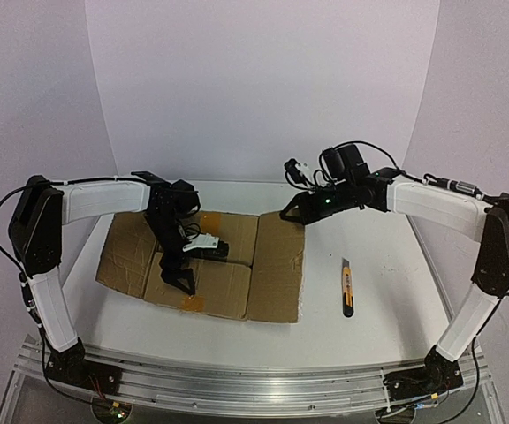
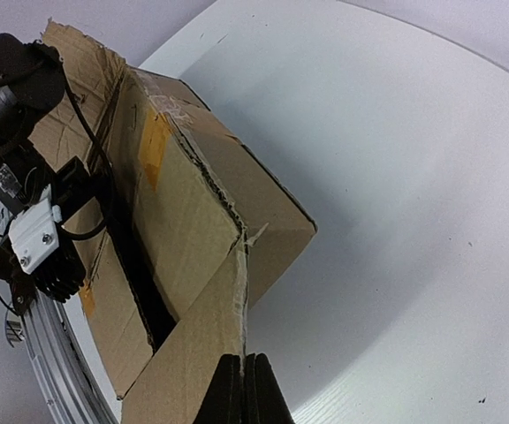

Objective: Unpack the express box

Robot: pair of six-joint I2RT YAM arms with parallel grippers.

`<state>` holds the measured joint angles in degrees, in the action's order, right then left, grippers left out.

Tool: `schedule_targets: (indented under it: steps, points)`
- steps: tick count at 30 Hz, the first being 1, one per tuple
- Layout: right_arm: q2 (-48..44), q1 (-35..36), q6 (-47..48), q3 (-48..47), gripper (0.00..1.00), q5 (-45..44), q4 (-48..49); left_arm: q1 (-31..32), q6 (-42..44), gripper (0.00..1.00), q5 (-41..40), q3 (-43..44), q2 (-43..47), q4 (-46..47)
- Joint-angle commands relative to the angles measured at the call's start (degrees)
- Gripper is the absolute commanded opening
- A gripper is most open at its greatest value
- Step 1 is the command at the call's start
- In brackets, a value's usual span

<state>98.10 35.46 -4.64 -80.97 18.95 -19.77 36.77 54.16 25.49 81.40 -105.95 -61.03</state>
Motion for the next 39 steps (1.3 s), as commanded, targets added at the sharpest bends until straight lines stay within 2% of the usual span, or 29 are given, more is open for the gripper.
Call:
schedule_targets:
  steps: [1,7,9,16,20,24,26,29,32,35,39]
  points:
    - [-2.67,0.31,0.29,-2.56,0.0,-3.74,4.74,0.06,2.54,0.75,-0.26,1.23,0.8,-1.01]
    - [-1.23,-2.97,-7.94,0.13,0.0,-5.54,4.66,0.06,2.55,0.15,0.96,4.03,2.76,-1.4]
    - [-0.73,-4.92,-11.06,2.25,0.0,-4.75,4.66,0.05,2.38,0.01,0.99,5.21,3.24,-2.5]
    - [5.76,-9.87,-19.77,5.72,0.0,4.34,4.87,0.07,1.37,0.0,-0.91,8.41,8.22,-2.7]
    - [9.35,-11.84,-21.95,7.38,0.05,6.67,5.89,0.06,-0.47,0.0,-4.31,6.93,13.14,3.28]
    - [11.91,-12.71,-23.71,9.97,0.09,5.63,8.65,0.29,0.09,0.0,-6.56,-9.69,27.37,22.02]
    - [13.32,-12.74,-25.0,10.18,0.11,6.14,9.74,1.16,3.14,0.0,-8.12,-21.45,36.49,33.0]
    - [14.17,-12.69,-27.08,10.12,0.16,6.72,11.7,3.32,11.34,0.0,-12.46,-36.51,45.8,43.94]
    - [12.96,-12.67,-27.72,10.15,0.28,4.0,11.61,5.32,20.2,0.0,-15.89,-46.76,51.78,51.68]
    - [9.79,-12.69,-26.9,10.28,0.49,-0.4,9.69,7.15,27.58,0.0,-16.03,-54.8,55.26,56.02]
    - [2.41,-12.67,-21.78,7.14,0.72,-14.12,-1.26,8.13,36.39,0.0,-14.37,-61.26,57.76,59.74]
